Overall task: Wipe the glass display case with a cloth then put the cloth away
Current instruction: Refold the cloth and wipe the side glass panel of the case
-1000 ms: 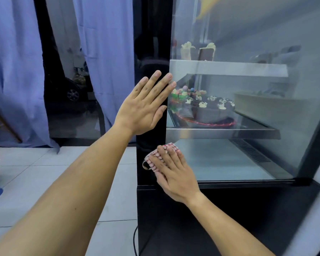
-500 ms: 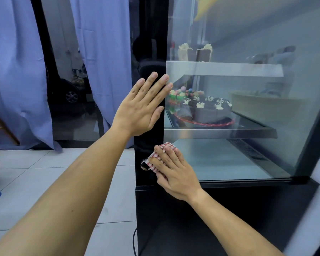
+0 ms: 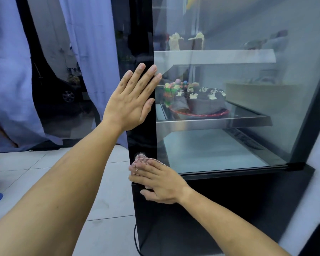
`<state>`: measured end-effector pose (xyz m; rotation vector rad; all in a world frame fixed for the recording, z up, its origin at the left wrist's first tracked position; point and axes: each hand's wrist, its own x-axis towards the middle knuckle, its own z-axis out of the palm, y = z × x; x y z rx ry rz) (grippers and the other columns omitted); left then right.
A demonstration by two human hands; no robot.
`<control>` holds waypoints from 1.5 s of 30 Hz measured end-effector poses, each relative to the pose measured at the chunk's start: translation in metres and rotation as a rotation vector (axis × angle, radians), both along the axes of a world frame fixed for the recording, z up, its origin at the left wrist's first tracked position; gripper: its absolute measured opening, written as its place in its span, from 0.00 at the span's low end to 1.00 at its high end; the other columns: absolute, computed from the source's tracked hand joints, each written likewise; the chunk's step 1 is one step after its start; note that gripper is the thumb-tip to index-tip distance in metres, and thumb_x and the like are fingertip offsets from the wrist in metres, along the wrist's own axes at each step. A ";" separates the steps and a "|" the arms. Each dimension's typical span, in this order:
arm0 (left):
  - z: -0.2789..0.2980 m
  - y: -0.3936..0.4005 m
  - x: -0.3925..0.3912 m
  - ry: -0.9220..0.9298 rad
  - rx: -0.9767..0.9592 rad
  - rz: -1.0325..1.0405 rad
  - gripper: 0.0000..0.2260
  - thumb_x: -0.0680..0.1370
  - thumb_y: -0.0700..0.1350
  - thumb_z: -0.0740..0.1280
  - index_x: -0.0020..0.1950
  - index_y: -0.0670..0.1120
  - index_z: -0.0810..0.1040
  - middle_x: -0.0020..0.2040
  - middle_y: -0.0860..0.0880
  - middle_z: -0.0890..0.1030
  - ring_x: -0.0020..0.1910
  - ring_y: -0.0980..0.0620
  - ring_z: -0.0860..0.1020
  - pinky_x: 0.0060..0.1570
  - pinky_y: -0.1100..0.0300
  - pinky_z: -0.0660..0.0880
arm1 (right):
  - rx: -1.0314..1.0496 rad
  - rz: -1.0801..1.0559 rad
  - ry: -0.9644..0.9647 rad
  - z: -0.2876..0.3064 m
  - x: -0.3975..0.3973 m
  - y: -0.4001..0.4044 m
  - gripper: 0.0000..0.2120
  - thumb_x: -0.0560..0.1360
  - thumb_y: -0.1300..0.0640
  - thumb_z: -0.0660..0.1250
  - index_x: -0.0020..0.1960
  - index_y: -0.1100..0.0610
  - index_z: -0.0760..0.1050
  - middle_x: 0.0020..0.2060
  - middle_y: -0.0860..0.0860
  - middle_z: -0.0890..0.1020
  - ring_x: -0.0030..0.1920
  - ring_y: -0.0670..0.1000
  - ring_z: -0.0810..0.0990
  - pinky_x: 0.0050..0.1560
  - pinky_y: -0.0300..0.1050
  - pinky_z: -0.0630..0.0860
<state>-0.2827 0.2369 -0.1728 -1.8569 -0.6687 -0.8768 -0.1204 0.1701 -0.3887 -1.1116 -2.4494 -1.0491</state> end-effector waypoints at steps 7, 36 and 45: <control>-0.001 0.001 0.000 -0.003 0.001 -0.017 0.27 0.88 0.52 0.49 0.86 0.45 0.48 0.86 0.45 0.50 0.85 0.42 0.48 0.83 0.45 0.45 | -0.016 -0.014 -0.146 0.016 0.115 -0.027 0.29 0.83 0.43 0.60 0.83 0.48 0.62 0.83 0.46 0.59 0.84 0.49 0.53 0.82 0.54 0.53; -0.033 -0.007 0.026 -0.319 -0.127 -0.032 0.28 0.87 0.49 0.51 0.86 0.47 0.48 0.86 0.47 0.48 0.85 0.42 0.47 0.82 0.48 0.39 | 0.050 -0.024 0.004 0.001 0.031 -0.005 0.27 0.86 0.47 0.55 0.85 0.47 0.56 0.85 0.47 0.54 0.84 0.49 0.48 0.84 0.53 0.50; -0.041 0.000 0.031 -0.370 -0.119 -0.051 0.27 0.87 0.51 0.48 0.86 0.49 0.47 0.86 0.49 0.45 0.84 0.46 0.42 0.82 0.48 0.39 | 0.370 -0.682 1.208 -0.033 0.103 -0.029 0.33 0.86 0.49 0.48 0.85 0.58 0.38 0.84 0.62 0.43 0.83 0.67 0.43 0.79 0.71 0.53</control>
